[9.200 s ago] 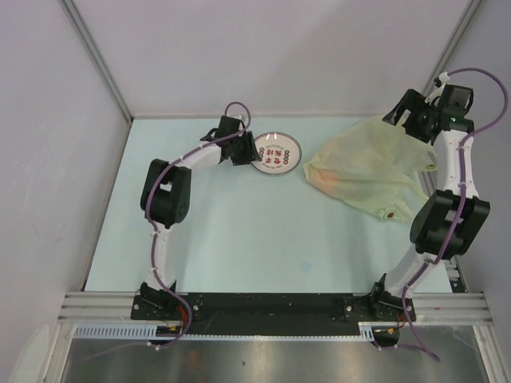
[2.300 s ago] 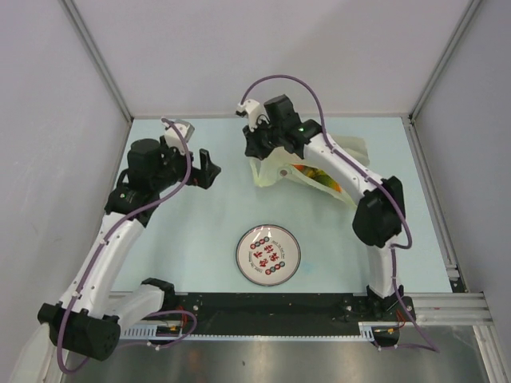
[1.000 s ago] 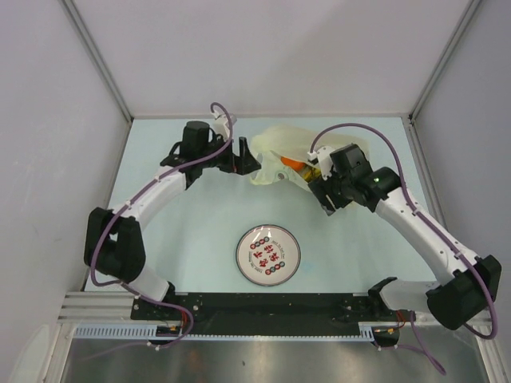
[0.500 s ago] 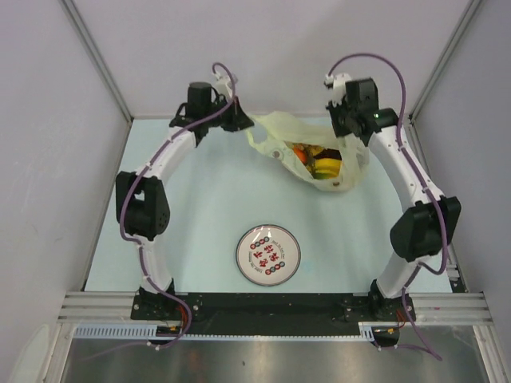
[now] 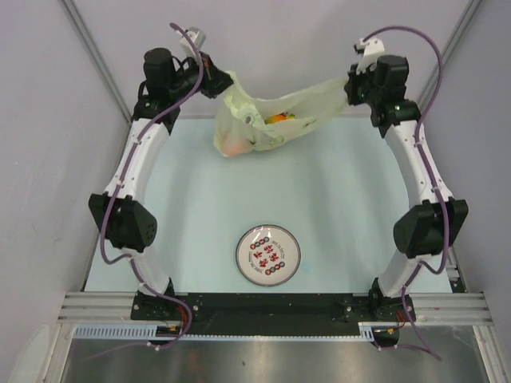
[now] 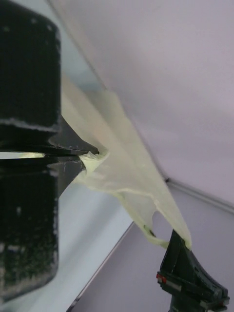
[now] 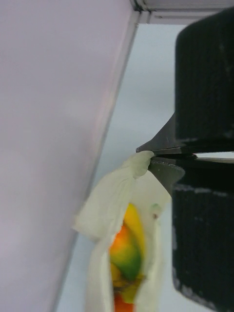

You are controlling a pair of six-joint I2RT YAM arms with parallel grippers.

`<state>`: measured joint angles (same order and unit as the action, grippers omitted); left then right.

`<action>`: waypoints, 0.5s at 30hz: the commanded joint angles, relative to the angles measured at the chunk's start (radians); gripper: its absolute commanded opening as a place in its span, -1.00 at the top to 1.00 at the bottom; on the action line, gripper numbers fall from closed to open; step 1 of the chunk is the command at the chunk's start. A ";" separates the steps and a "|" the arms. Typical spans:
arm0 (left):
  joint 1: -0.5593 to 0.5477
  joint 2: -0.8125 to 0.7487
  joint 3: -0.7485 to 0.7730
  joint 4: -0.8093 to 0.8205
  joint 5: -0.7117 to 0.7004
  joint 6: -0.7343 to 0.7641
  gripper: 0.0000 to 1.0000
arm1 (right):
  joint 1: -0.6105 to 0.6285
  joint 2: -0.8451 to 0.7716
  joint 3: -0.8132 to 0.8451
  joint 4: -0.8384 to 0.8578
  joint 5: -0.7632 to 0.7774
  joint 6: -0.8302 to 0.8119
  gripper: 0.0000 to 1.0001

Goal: Take the fake fruits out of the plastic bag
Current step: Adjust the plastic bag at the center of the board.

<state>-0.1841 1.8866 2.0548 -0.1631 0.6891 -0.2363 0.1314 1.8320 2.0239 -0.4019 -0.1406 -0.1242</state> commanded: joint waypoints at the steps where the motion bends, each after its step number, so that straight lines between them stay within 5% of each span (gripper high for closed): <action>1: -0.003 -0.200 -0.277 -0.111 0.107 0.083 0.99 | 0.028 -0.246 -0.383 0.115 -0.059 -0.098 1.00; 7: -0.003 -0.431 -0.674 -0.256 0.151 0.198 0.99 | 0.051 -0.448 -0.692 -0.035 -0.060 -0.054 1.00; 10: -0.002 -0.500 -0.749 -0.358 0.153 0.271 0.99 | 0.051 -0.546 -0.787 -0.051 -0.059 -0.041 1.00; 14: -0.002 -0.518 -0.720 -0.511 0.182 0.333 0.99 | 0.091 -0.648 -0.772 -0.020 -0.031 -0.072 -0.05; 15: -0.002 -0.517 -0.713 -0.522 0.213 0.328 0.99 | 0.127 -0.681 -0.757 0.003 -0.028 -0.098 -0.17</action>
<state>-0.1848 1.4296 1.3029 -0.5720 0.8120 0.0071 0.1955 1.2881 1.2160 -0.4889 -0.1879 -0.1856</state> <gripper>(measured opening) 0.008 0.477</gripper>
